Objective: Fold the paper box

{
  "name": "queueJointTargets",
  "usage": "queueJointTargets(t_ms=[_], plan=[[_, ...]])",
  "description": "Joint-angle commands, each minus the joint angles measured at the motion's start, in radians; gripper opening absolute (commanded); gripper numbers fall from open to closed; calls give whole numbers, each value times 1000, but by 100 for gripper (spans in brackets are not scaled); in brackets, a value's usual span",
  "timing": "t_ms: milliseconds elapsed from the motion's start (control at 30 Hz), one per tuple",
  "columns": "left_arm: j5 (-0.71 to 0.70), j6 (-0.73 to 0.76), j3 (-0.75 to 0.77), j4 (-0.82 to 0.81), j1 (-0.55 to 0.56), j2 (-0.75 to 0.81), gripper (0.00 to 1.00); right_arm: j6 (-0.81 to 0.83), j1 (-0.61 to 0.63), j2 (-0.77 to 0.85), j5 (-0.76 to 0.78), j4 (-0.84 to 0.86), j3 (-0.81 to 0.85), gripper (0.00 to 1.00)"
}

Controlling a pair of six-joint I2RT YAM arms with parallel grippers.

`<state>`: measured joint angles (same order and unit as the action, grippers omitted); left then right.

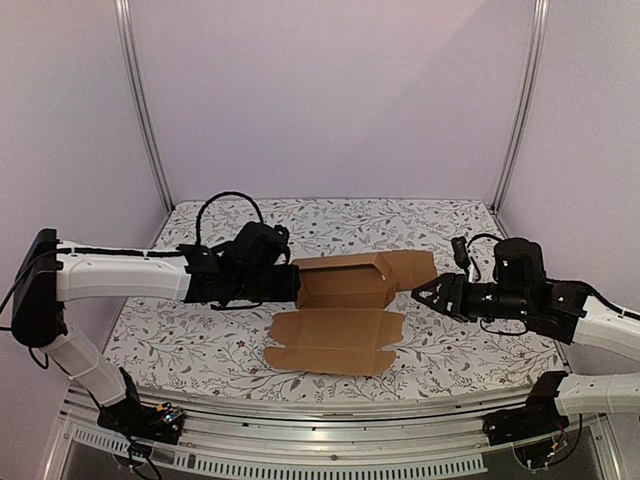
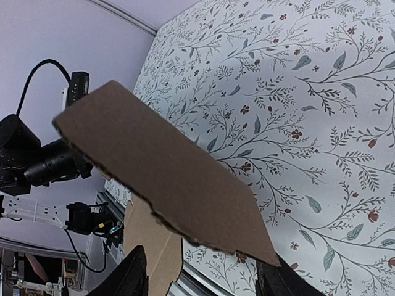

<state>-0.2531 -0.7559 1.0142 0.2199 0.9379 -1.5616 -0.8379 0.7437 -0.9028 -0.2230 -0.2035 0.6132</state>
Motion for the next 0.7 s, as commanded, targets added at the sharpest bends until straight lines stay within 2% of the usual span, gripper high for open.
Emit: queueJointTargets(t_ms=[0,167,300,400,533,667], plan=[[35,-29,-29,-39,-21,29,0,-95,-28,56,-27,187,-113,58],[79,-64,-61,-80,-38,32,0,-205,-58,44,-53,440,-257,55],[121,-90,-94,-130,-40,28,0,-286,-76,-25,-62,664,-349,52],[145,-94,-113,-165,-40,17,0,-375,-97,-113,-83,885,-425,50],[184,-95,-143,-263,-41,-2,0,-427,-108,-259,-143,1115,-443,48],[210,-113,-157,-321,-44,-35,0,-486,-112,-464,-194,1468,-446,47]])
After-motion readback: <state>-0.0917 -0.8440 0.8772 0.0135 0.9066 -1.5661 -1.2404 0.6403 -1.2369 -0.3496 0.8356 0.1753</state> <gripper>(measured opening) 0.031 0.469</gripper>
